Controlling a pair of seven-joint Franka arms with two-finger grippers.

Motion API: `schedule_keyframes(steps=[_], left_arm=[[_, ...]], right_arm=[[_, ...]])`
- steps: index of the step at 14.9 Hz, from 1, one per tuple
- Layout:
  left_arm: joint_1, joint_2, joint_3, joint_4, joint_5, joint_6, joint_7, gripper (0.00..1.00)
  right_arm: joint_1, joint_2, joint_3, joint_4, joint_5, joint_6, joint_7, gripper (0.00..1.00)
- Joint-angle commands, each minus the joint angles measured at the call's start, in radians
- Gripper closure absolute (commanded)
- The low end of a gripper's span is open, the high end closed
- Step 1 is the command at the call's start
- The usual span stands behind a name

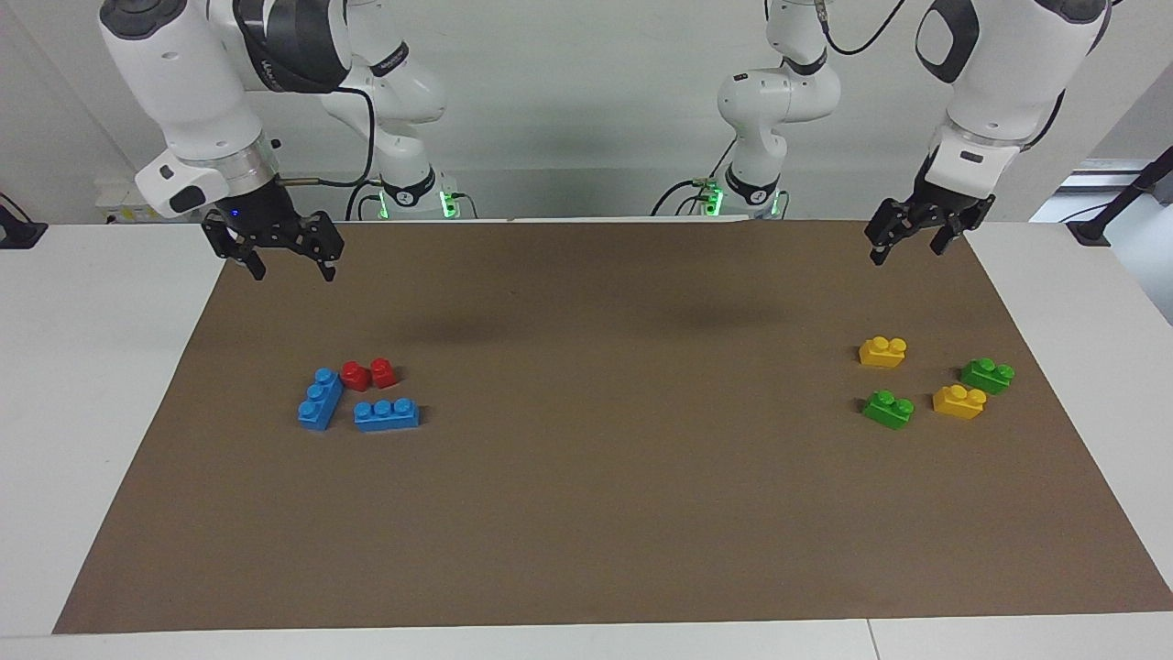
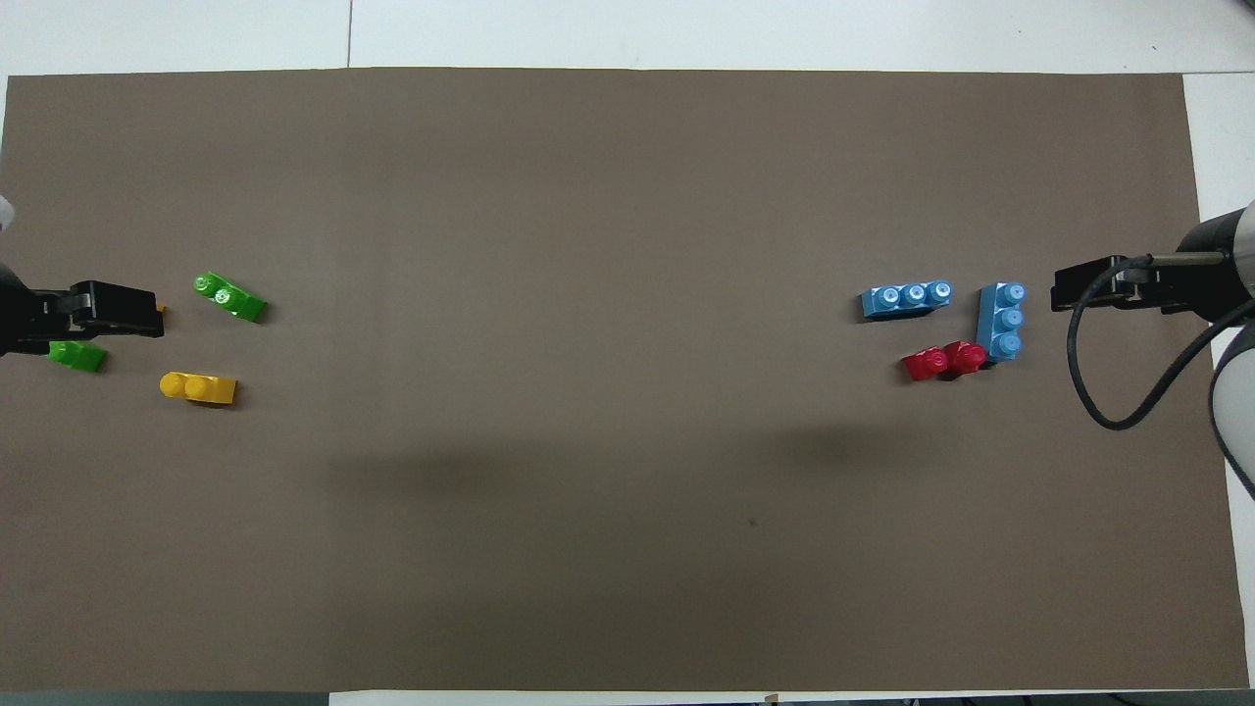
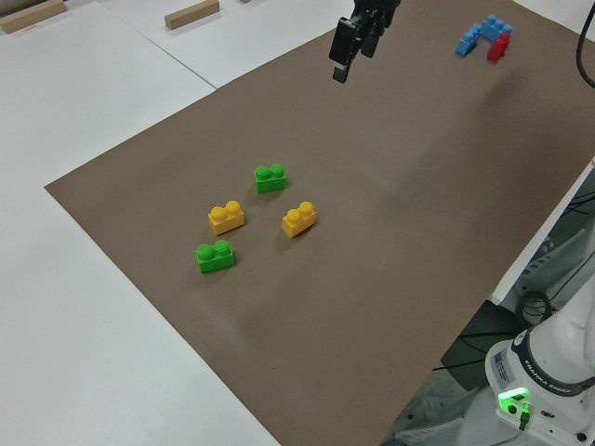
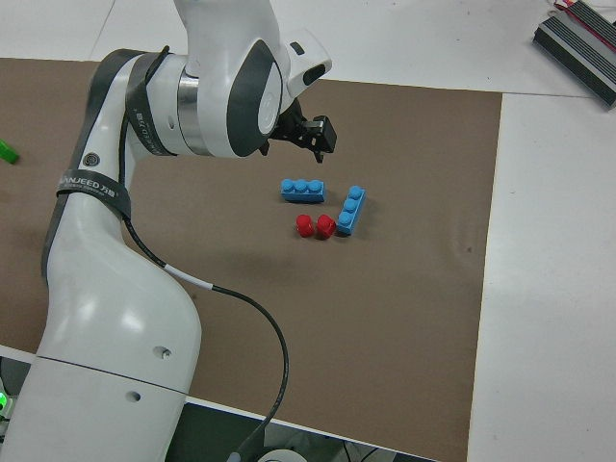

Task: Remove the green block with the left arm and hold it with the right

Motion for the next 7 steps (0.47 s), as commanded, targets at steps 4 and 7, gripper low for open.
schedule_keyframes(steps=[4, 7], left_arm=[[-0.047, 0.002, 0.024, 0.055, 0.002, -0.071, 0.035, 0.00], [-0.038, 0.002, 0.014, 0.064, 0.002, -0.076, 0.035, 0.00]], right_arm=[[-0.004, 0.000, 0.004, 0.002, -0.019, -0.018, -0.021, 0.00], [-0.003, 0.000, 0.004, 0.002, -0.019, -0.018, -0.021, 0.00]])
